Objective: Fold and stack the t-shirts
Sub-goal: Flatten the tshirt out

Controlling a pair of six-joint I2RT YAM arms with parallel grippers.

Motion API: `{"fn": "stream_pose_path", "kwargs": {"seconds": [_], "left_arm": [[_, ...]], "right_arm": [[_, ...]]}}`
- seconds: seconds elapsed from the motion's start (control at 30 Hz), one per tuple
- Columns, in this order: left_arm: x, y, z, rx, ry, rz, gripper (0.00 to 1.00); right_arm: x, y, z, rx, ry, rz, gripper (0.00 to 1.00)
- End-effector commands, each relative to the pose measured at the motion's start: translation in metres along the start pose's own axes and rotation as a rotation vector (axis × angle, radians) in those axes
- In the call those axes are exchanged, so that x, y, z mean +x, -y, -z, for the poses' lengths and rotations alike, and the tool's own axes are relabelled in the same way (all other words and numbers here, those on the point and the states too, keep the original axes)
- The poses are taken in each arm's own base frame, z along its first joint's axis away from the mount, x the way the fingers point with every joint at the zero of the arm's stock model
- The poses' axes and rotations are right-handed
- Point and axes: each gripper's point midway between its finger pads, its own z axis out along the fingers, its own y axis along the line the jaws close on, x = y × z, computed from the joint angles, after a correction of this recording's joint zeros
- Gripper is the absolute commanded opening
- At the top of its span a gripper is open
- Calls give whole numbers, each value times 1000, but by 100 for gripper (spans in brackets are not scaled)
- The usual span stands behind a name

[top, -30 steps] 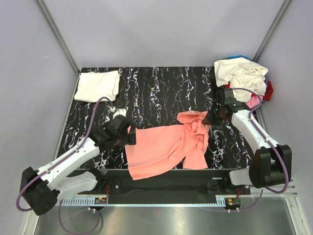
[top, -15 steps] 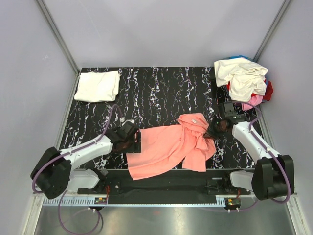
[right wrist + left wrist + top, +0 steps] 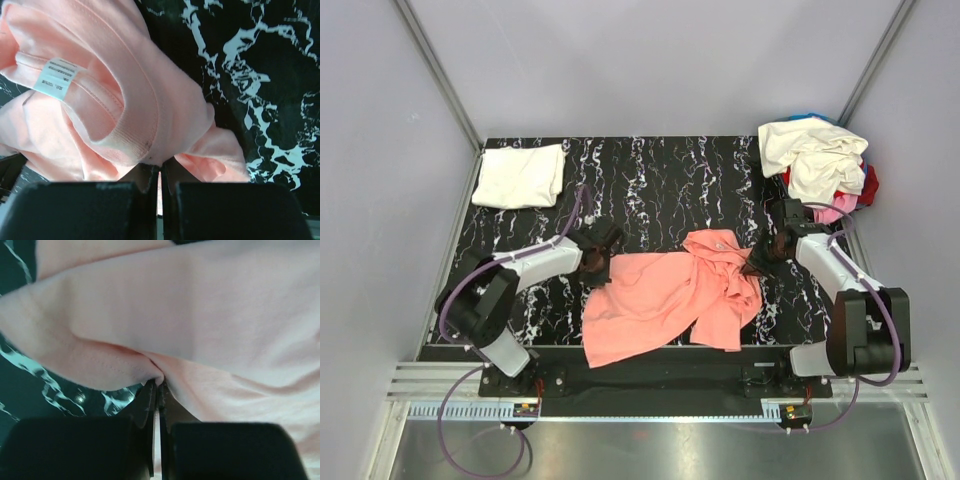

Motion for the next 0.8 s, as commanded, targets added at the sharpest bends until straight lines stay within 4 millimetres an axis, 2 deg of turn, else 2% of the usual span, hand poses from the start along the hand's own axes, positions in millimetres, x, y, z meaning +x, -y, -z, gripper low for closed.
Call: {"fn": "stream_pose_path", "kwargs": {"seconds": [0.0,0.03,0.1,0.13,0.2,0.23,0.4,0.47,0.5,0.53,0.6,0.63,0.77], "left_arm": [[-39,-27,-3,-84,42,9,0],[-56,-34,-4,-86,49,36,0],[-72,-38,-4,-68,49,40,0],[-89,-38,-3,-56,59,56,0],[-96,-43,-4,-80,38,43,0],[-110,-41,1,-80,62,45,0],[-138,-38,13,-60,74,61,0],[-137,-38,15,-62,59,58,7],[-136,-38,16,-59,54,60,26],[-134,-38,18,-56,55,60,36],[-126,-43,28,-58,74,75,56],[-127,-44,33,-52,98,82,62],[-112,-52,62,-44,154,119,78]], "right_arm": [[-25,-15,4,-56,44,26,0],[-29,-15,1,-50,41,19,0],[-33,-16,-1,-53,38,16,0],[-35,-16,-4,-54,32,12,0],[-39,-19,-7,-54,27,13,0],[-41,-21,-8,-57,26,13,0],[-56,-28,-13,-45,22,17,0],[-57,-31,-12,-53,15,21,1],[-58,-33,-9,-59,17,32,6],[-57,-33,-7,-60,17,36,31],[-58,-33,1,-59,36,47,56],[-59,-30,4,-41,45,49,70],[-59,-26,22,-19,86,69,74]]}}
